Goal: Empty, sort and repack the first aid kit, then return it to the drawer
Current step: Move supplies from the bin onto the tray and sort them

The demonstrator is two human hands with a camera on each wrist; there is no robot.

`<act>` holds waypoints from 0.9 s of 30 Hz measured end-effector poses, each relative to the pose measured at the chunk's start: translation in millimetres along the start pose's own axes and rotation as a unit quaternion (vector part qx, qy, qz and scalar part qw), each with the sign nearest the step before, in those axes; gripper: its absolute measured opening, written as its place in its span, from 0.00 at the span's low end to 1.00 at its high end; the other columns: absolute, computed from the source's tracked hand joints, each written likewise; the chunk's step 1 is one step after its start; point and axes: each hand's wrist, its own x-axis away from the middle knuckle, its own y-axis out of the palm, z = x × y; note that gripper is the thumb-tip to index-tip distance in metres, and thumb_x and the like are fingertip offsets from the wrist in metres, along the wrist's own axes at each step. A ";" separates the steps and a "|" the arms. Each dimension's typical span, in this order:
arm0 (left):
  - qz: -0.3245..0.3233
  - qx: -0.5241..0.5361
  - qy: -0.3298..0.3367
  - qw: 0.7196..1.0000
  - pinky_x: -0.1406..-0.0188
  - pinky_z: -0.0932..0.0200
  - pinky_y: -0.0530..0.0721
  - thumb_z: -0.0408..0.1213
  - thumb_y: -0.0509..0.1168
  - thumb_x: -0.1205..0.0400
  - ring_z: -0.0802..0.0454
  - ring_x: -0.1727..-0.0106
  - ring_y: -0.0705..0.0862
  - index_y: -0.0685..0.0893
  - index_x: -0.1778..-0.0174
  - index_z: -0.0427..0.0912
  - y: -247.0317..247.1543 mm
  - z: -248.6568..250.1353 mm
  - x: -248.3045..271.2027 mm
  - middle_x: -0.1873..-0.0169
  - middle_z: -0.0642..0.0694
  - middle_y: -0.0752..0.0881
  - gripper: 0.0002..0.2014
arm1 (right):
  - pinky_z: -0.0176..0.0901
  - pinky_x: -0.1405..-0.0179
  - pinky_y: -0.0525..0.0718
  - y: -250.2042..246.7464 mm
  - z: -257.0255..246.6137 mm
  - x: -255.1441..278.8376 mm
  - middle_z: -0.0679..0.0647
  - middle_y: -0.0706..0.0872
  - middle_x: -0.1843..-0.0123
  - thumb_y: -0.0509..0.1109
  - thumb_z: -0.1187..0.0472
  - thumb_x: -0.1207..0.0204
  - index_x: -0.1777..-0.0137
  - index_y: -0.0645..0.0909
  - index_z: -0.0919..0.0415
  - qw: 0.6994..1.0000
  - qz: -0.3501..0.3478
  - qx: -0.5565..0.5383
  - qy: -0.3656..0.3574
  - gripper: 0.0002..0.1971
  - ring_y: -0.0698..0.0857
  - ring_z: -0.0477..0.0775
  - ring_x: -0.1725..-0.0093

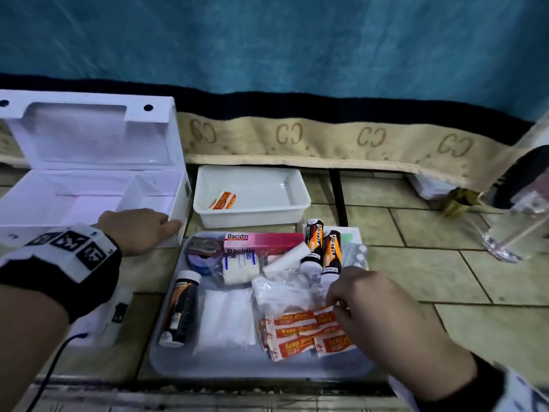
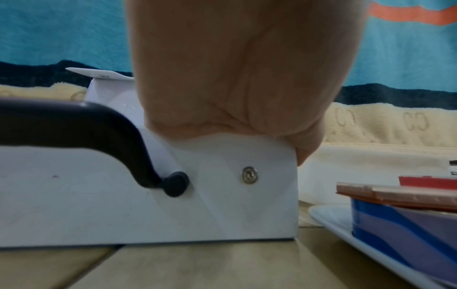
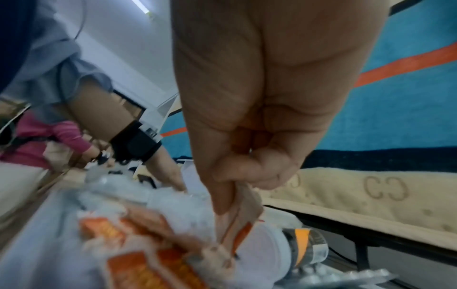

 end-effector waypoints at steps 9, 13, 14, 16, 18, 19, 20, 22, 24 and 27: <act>0.002 -0.006 -0.009 1.000 0.48 0.50 0.65 0.58 0.43 0.15 0.47 0.50 0.76 0.71 0.68 0.48 -2.5 3.4 2.6 0.56 0.48 0.78 0.24 | 0.43 0.63 0.79 -26.5 -20.6 -3.2 0.47 0.84 0.52 0.54 0.45 0.19 0.51 0.81 0.49 0.999 0.019 0.040 0.011 0.16 0.86 0.52 0.56; 0.000 -0.008 -0.005 1.000 0.49 0.52 0.66 0.57 0.43 0.14 0.47 0.48 0.78 0.69 0.69 0.49 -4.9 3.9 5.9 0.56 0.47 0.80 0.23 | 0.42 0.66 0.82 -70.4 -41.7 -27.0 0.47 0.84 0.54 0.57 0.48 0.21 0.53 0.84 0.51 0.997 0.060 0.041 -0.027 0.14 0.84 0.50 0.60; -0.003 -0.009 -0.001 1.000 0.49 0.52 0.66 0.57 0.42 0.14 0.46 0.48 0.79 0.69 0.69 0.48 -5.3 6.9 6.8 0.56 0.47 0.80 0.23 | 0.44 0.65 0.83 -79.5 -47.3 -32.7 0.47 0.84 0.54 0.57 0.48 0.20 0.53 0.84 0.51 0.995 0.073 0.048 -0.051 0.14 0.84 0.51 0.59; -0.001 -0.010 0.004 1.000 0.50 0.52 0.66 0.58 0.42 0.14 0.46 0.47 0.80 0.70 0.68 0.48 -5.5 7.8 7.9 0.55 0.47 0.79 0.24 | 0.47 0.60 0.85 -95.3 -63.9 -53.0 0.50 0.84 0.52 0.57 0.51 0.21 0.52 0.83 0.51 0.983 0.118 0.084 -0.115 0.13 0.85 0.56 0.55; 0.002 -0.007 0.005 1.000 0.50 0.51 0.66 0.59 0.42 0.15 0.46 0.48 0.80 0.70 0.69 0.48 -5.0 6.2 7.9 0.58 0.47 0.79 0.25 | 0.47 0.59 0.84 -105.5 -82.5 -83.4 0.52 0.85 0.49 0.59 0.54 0.22 0.50 0.83 0.51 0.968 0.148 0.106 -0.172 0.11 0.85 0.59 0.50; 0.005 -0.005 0.005 1.000 0.51 0.51 0.66 0.59 0.42 0.15 0.46 0.49 0.80 0.70 0.70 0.47 -5.1 5.5 7.5 0.59 0.47 0.78 0.25 | 0.45 0.59 0.82 -106.2 -88.8 -102.7 0.52 0.86 0.47 0.60 0.56 0.23 0.49 0.83 0.49 0.965 0.140 0.107 -0.192 0.10 0.85 0.59 0.48; 0.009 -0.003 0.004 1.000 0.51 0.52 0.66 0.59 0.42 0.15 0.46 0.50 0.80 0.69 0.71 0.47 -5.3 4.9 7.8 0.60 0.47 0.78 0.25 | 0.44 0.59 0.80 -103.2 -92.6 -124.2 0.52 0.86 0.45 0.61 0.58 0.24 0.47 0.82 0.48 0.965 0.119 0.112 -0.204 0.11 0.85 0.59 0.46; 0.011 -0.009 0.005 1.000 0.51 0.52 0.66 0.57 0.43 0.15 0.45 0.50 0.80 0.67 0.72 0.48 -6.4 4.9 9.3 0.59 0.47 0.80 0.24 | 0.42 0.59 0.73 -88.4 -94.2 -166.0 0.52 0.84 0.40 0.62 0.60 0.22 0.40 0.80 0.47 0.963 0.046 0.151 -0.217 0.14 0.83 0.59 0.43; 0.002 -0.035 0.014 0.999 0.49 0.51 0.66 0.55 0.43 0.13 0.45 0.47 0.81 0.66 0.71 0.50 -6.4 5.9 10.5 0.52 0.46 0.82 0.22 | 0.43 0.55 0.75 -72.2 -91.7 -195.8 0.54 0.81 0.34 0.61 0.63 0.19 0.31 0.76 0.50 0.954 -0.029 0.203 -0.220 0.18 0.81 0.58 0.39; -0.009 -0.064 0.026 0.998 0.49 0.51 0.65 0.52 0.43 0.13 0.44 0.43 0.80 0.73 0.56 0.53 -7.4 5.7 9.6 0.45 0.45 0.82 0.16 | 0.47 0.38 0.74 -56.8 -90.5 -219.2 0.56 0.74 0.26 0.64 0.66 0.20 0.22 0.66 0.52 0.934 -0.112 0.251 -0.227 0.27 0.75 0.59 0.30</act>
